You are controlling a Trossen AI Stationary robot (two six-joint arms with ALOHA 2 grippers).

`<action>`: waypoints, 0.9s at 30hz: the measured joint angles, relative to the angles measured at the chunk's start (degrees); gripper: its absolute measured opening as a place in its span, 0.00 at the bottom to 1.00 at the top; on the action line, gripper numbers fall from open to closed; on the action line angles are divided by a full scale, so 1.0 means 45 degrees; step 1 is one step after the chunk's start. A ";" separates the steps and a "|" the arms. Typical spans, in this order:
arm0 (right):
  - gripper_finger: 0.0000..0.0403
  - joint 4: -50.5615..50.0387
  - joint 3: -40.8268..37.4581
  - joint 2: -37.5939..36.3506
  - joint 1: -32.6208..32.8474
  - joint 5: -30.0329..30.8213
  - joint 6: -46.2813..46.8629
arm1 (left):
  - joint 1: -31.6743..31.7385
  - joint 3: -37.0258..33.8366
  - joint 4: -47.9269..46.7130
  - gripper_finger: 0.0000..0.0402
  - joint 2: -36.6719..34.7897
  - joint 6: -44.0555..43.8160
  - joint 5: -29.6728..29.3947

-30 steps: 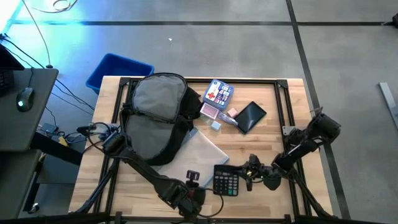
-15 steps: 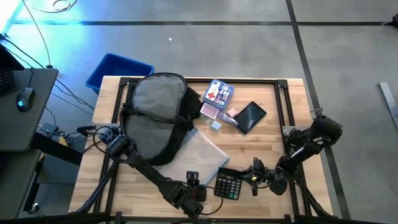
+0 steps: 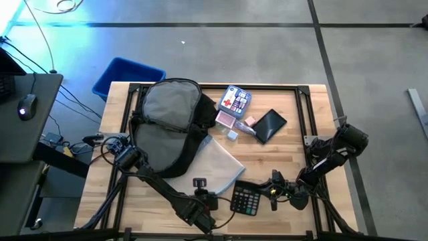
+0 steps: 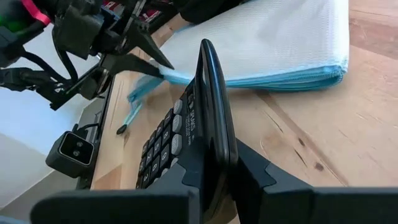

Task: Unpack backpack
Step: Put the black calculator into the white zip bag

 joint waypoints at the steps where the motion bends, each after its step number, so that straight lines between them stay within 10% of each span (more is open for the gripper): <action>1: 0.07 0.0000 0.0000 0.0000 -0.0004 -0.0053 0.0010 | -0.0007 0.0060 -0.0018 0.02 0.0000 -0.0005 0.0003; 27: 0.08 -0.0053 0.0015 -0.0010 -0.0005 -0.0211 0.0015 | 0.0128 0.0078 0.2551 0.29 0.0101 0.1088 0.0075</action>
